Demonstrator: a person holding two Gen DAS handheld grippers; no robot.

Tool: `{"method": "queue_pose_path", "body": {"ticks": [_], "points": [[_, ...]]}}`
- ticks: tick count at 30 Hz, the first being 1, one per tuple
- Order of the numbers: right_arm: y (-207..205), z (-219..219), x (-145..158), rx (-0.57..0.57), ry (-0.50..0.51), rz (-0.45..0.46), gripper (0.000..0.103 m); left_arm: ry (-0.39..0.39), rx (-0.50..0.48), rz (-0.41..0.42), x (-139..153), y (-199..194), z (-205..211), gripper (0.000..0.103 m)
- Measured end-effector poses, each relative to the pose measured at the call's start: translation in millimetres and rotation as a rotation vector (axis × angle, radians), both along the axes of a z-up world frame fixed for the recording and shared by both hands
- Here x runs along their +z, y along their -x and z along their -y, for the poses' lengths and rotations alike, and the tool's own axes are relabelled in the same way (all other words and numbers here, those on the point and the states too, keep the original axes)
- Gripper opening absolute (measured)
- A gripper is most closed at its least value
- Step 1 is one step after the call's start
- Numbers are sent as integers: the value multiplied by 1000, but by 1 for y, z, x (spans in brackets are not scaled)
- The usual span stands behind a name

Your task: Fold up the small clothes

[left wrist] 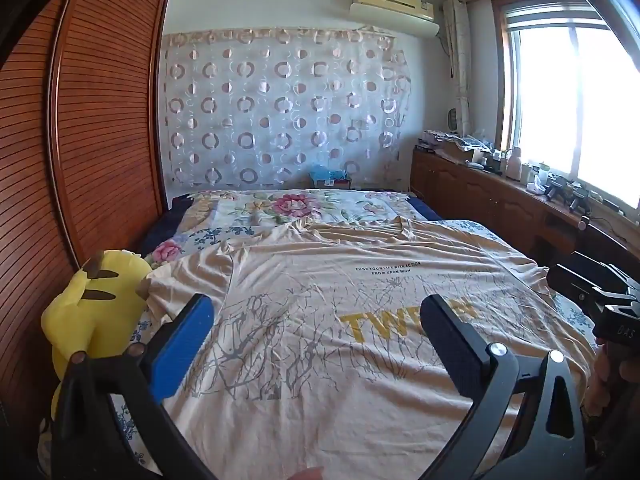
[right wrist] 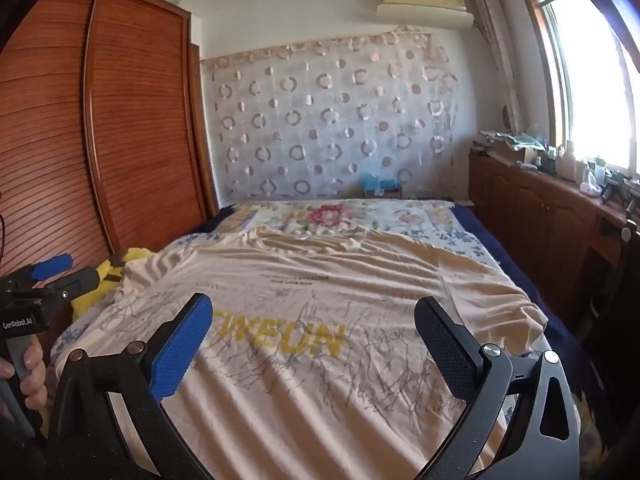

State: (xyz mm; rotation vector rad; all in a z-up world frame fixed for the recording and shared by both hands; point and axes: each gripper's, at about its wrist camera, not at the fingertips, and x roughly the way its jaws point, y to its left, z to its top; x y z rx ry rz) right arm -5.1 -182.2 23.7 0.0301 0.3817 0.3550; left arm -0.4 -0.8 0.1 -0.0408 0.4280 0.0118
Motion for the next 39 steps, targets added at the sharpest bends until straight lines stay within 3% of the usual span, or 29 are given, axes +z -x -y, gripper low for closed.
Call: {"method": "queue_pose_path", "body": {"ticks": [39], "points": [[6,-9,-6,-3,0,9,103,20,-1,-2,0,2,-4,103]]}}
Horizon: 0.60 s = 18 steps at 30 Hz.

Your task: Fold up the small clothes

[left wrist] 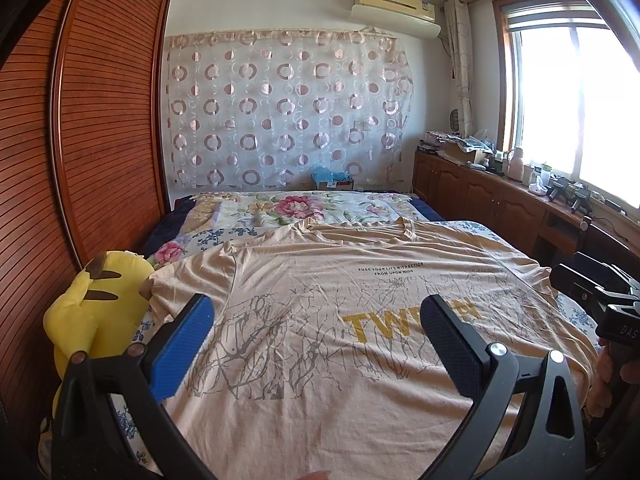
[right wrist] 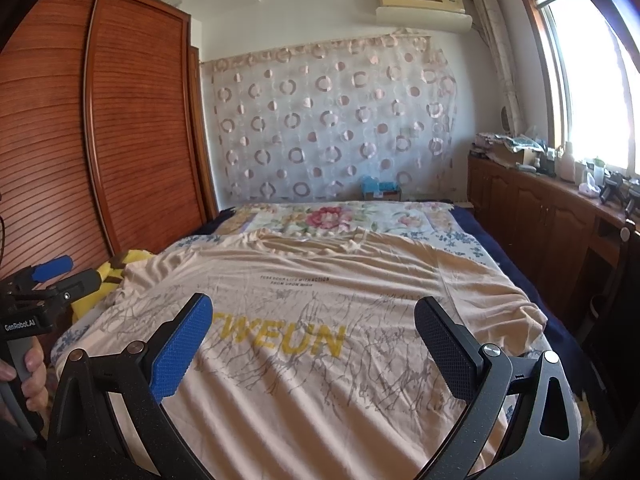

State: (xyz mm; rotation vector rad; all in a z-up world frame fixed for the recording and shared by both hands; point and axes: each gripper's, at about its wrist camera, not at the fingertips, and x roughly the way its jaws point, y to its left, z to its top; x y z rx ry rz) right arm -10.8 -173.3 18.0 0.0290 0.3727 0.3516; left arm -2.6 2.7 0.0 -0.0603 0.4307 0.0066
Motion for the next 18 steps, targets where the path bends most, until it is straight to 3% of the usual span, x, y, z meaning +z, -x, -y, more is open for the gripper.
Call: {"method": "queue_pose_path", "body": {"ticks": [18], "points": [[0,0,-1,0,-2,1,103,-3,-1,6,3,-1,-1,103]]}}
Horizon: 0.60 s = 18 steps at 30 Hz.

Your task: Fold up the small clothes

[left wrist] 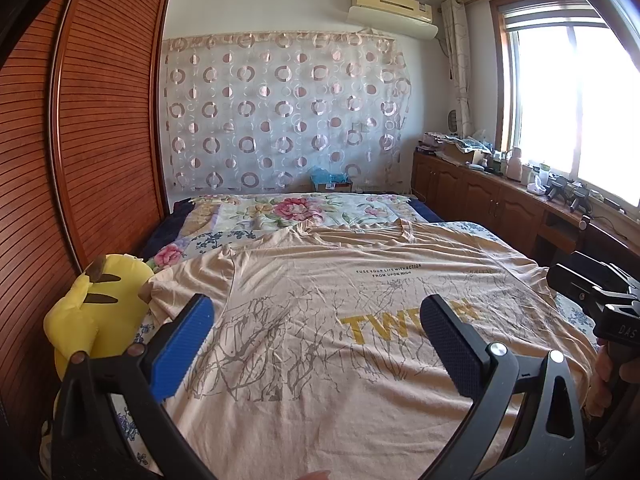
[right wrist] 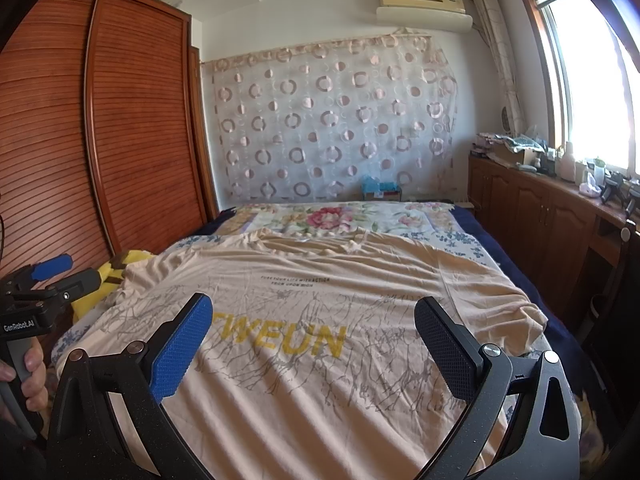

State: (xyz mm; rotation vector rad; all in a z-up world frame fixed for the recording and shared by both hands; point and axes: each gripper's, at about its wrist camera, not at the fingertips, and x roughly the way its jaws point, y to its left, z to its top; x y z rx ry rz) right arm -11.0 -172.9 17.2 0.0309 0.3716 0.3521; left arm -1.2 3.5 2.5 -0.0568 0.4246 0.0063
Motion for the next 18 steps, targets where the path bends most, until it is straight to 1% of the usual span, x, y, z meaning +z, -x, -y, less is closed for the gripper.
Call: {"method": "queue_pose_path", "body": {"ticks": [18], "points": [[1,0,-3,0,-2,2,103,-7,0,3,1,1,2,103]]}}
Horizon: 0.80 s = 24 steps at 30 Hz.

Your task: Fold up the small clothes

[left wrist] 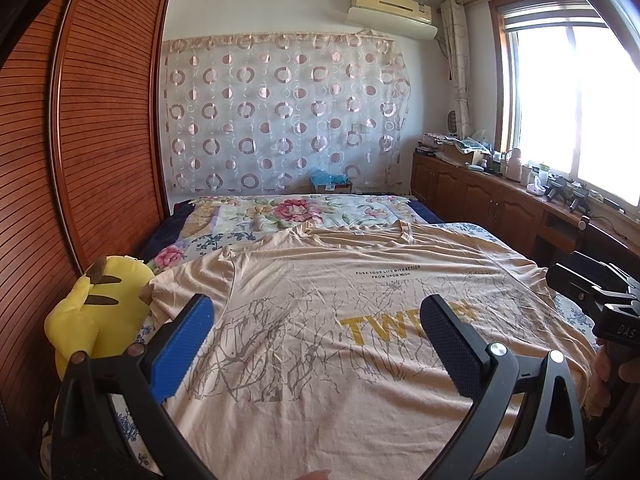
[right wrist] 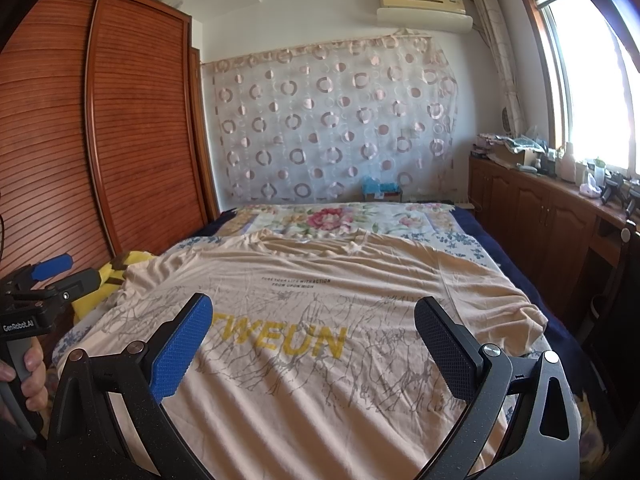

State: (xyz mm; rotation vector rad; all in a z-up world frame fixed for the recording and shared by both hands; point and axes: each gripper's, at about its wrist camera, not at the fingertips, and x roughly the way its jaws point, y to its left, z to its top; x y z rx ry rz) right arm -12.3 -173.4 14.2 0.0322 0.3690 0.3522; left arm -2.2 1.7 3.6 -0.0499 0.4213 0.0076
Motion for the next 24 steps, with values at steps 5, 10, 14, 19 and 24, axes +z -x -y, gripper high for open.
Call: {"method": "queue_pose_path", "body": {"ticks": [5,10,14,19,24], "points": [[0,0,0,0,0,-1,103,0,0,1,0,0,0,103],[0,-1,0,-1,0,-1,103,0,0,1,0,0,0,103],[0,-1,0,-2,-1,-2,103,0,-1,1,0,1,0,103],[-1,-5,-1,1,0,-5,103,5,-4,-8,1,-1,1,103],[-5,-15,-6,7,15,-13,103,9,7,-31,-2,-5,-6,103]]}}
